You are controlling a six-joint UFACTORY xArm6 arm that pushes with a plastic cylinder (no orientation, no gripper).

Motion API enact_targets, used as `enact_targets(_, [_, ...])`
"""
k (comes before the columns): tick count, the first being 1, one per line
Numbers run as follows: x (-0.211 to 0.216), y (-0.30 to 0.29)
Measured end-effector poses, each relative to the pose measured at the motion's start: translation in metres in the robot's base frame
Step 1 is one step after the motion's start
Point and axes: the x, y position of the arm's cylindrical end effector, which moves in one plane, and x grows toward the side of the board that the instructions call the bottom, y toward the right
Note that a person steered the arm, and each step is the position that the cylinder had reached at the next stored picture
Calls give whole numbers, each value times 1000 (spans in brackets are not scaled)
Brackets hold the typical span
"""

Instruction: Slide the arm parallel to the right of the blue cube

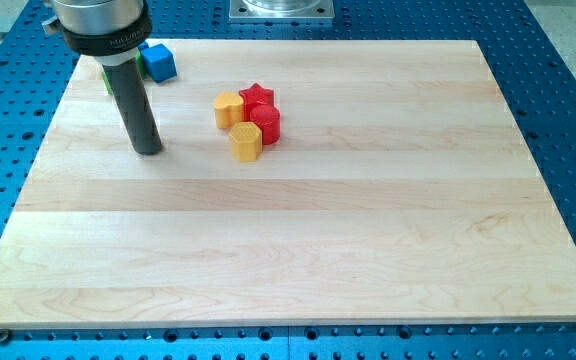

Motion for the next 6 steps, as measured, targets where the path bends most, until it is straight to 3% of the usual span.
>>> enact_targets(1, [-1,3])
enact_targets(3, [-62,17])
enact_targets(5, [-77,34])
enact_targets(6, [-120,67])
